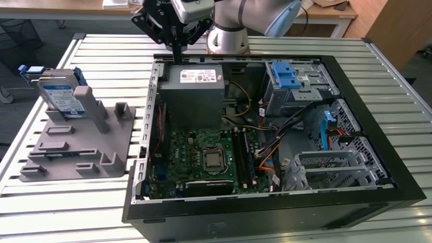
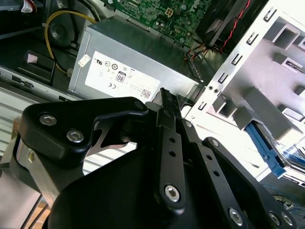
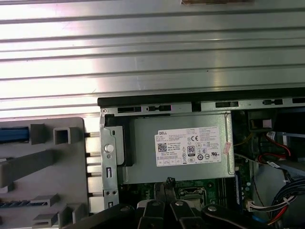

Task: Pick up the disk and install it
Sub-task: 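Reach for the disk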

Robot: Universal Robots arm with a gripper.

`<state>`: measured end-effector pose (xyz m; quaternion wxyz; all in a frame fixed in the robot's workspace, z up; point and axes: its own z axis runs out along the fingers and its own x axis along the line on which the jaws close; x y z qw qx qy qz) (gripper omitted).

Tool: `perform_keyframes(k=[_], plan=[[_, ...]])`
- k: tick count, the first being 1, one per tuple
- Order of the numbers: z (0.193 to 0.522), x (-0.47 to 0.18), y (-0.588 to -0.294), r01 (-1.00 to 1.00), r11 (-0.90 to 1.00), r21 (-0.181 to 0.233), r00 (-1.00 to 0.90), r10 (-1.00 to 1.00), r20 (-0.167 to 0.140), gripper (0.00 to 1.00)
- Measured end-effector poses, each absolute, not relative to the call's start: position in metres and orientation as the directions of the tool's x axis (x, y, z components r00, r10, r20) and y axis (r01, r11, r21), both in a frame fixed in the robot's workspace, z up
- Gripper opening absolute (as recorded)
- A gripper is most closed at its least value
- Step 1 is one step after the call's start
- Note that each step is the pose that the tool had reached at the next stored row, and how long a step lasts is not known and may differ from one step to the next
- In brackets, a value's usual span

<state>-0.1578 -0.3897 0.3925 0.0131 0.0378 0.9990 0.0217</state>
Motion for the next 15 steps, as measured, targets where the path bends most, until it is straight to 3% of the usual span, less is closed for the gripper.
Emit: perform_keyframes(k=[15], plan=[[0.3925,-0.1637,-0.3895,0.075,0.996,0.044,-0.997,0.076,-0.024,0.11]])
